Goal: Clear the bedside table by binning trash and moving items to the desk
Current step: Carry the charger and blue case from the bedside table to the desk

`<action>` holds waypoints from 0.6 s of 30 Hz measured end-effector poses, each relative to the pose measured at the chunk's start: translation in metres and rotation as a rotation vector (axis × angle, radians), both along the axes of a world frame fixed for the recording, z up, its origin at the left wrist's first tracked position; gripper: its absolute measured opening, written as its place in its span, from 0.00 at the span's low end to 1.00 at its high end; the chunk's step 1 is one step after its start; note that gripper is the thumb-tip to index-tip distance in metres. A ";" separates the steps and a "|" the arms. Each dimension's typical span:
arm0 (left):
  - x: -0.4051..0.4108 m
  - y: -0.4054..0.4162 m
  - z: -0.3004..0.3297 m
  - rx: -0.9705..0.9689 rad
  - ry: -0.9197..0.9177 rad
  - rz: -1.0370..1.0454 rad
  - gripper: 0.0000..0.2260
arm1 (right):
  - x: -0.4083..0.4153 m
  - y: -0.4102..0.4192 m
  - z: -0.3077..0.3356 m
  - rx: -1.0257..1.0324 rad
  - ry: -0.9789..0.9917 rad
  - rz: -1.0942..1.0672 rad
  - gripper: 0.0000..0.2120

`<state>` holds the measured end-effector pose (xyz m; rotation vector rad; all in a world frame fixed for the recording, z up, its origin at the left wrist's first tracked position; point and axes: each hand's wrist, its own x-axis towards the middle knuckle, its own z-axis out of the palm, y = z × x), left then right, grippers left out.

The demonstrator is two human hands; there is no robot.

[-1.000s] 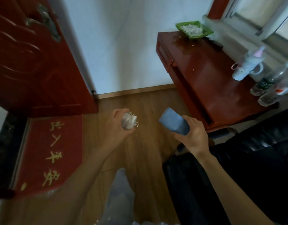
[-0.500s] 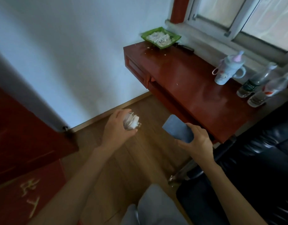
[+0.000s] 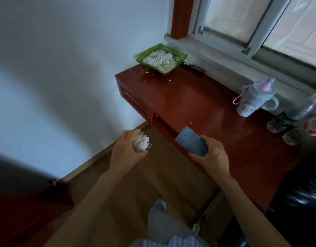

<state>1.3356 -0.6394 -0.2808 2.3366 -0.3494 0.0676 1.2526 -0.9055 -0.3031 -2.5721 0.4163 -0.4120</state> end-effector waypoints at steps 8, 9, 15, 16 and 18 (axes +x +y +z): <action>0.102 -0.041 -0.002 0.003 0.008 -0.089 0.31 | 0.086 -0.039 0.000 -0.046 -0.009 -0.065 0.34; 0.113 -0.047 -0.004 0.001 0.015 -0.105 0.30 | 0.095 -0.042 0.000 -0.041 -0.010 -0.078 0.34; 0.187 -0.082 -0.017 -0.003 0.041 -0.249 0.30 | 0.148 -0.056 -0.007 -0.025 0.012 -0.183 0.35; 0.202 -0.088 -0.019 -0.001 0.051 -0.268 0.30 | 0.158 -0.057 -0.008 -0.020 0.013 -0.204 0.35; 0.235 -0.100 -0.024 -0.001 0.055 -0.303 0.31 | 0.180 -0.059 -0.011 -0.023 0.015 -0.246 0.35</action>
